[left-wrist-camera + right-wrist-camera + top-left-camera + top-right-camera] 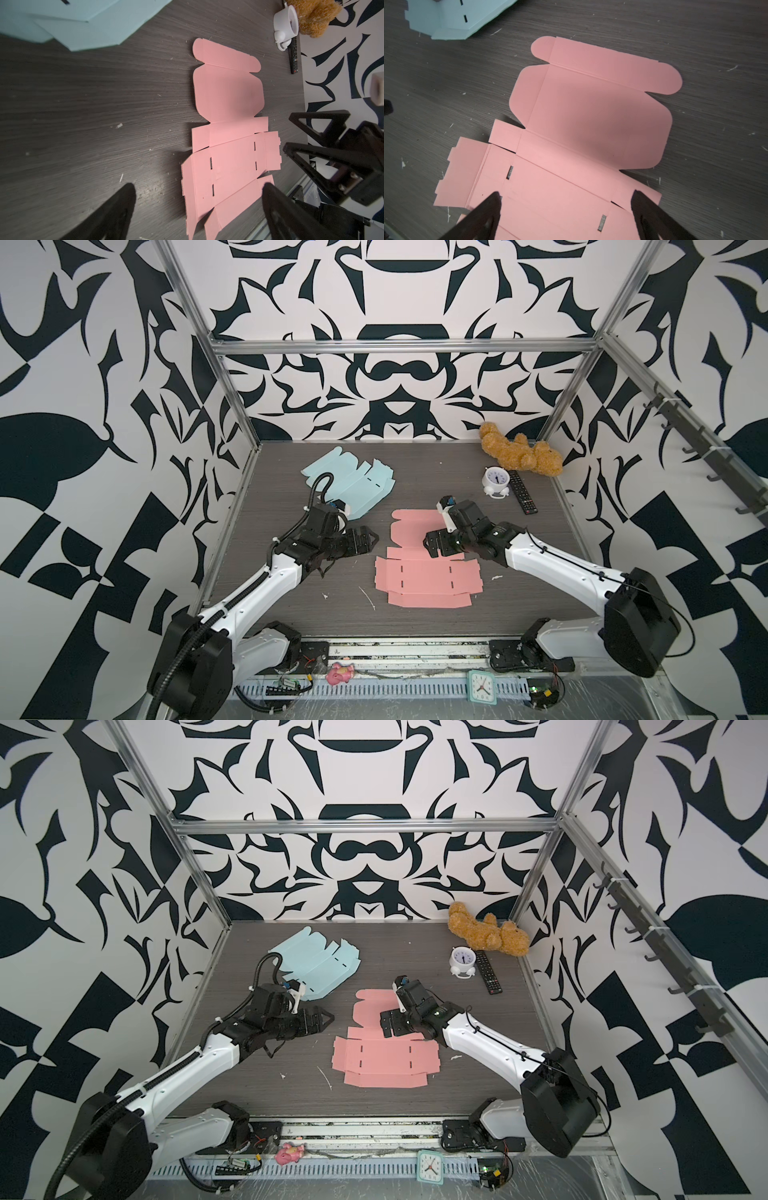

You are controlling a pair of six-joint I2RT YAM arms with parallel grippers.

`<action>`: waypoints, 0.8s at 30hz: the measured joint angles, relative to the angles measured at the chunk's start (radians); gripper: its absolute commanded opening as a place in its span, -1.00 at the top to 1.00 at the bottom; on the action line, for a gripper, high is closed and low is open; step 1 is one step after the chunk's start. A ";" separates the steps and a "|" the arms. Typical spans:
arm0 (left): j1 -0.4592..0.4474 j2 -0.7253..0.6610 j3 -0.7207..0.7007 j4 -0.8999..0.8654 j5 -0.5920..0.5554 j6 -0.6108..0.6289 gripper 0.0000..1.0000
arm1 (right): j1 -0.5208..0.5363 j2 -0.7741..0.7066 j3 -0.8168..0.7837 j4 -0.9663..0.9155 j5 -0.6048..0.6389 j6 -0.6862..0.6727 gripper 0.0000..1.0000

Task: Assemble paper box
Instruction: Rotate the paper box at the center of the table.

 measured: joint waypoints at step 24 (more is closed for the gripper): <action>-0.236 0.097 -0.092 0.036 -0.097 -0.151 0.10 | 0.055 -0.047 -0.126 0.068 -0.051 0.077 -0.99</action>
